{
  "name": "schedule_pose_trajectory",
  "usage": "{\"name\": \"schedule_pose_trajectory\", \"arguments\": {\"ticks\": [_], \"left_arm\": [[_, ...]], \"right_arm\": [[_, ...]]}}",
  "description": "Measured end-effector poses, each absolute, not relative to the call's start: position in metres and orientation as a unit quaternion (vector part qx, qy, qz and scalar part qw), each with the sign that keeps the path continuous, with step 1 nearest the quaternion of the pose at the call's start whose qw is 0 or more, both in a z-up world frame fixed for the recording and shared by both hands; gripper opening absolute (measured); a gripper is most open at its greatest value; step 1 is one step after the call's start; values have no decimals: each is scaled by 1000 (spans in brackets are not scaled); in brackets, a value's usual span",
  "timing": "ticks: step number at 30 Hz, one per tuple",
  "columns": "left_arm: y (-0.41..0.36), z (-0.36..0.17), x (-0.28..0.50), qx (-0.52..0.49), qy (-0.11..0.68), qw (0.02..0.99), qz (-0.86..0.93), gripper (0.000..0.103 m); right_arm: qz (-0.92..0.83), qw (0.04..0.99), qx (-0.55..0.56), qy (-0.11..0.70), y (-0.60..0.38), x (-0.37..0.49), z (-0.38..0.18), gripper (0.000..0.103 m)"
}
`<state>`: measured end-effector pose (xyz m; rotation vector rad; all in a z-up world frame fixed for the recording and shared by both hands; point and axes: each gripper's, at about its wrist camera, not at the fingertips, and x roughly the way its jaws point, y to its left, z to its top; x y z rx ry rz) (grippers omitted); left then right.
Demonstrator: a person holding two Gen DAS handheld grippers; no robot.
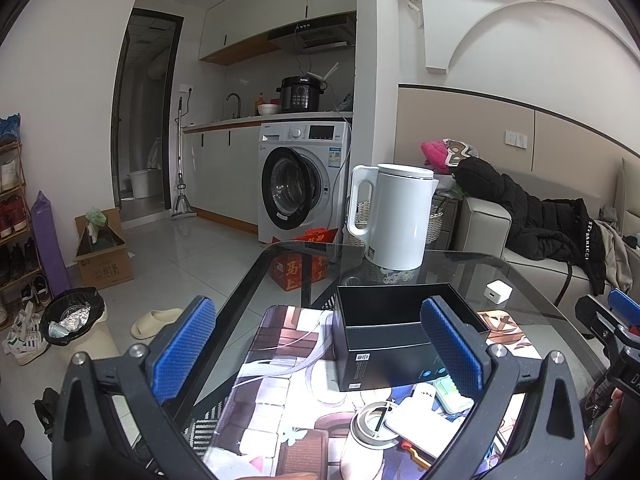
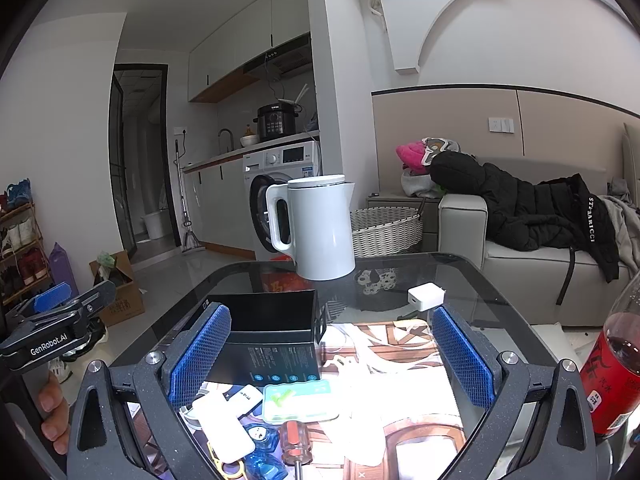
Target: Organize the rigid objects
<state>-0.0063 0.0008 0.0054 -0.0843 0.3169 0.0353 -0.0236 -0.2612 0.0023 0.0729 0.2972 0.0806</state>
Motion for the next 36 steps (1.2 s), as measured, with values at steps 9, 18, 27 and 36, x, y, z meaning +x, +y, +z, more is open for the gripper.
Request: {"name": "schedule_pose_trajectory", "arguments": {"ticks": [9, 18, 27, 36], "left_arm": [[1, 6, -6, -42, 157, 987, 19, 103], [-6, 1, -1, -39, 182, 982, 9, 103], [-22, -16, 17, -50, 257, 965, -20, 103], [-34, -44, 51, -25, 365, 931, -24, 99]], "right_arm": [[40, 988, 37, 148, -261, -24, 2, 103], [40, 987, 37, 148, -262, -23, 2, 103], [23, 985, 46, 164, -269, -14, 6, 103], [51, 962, 33, 265, -271, 22, -15, 85]]}}
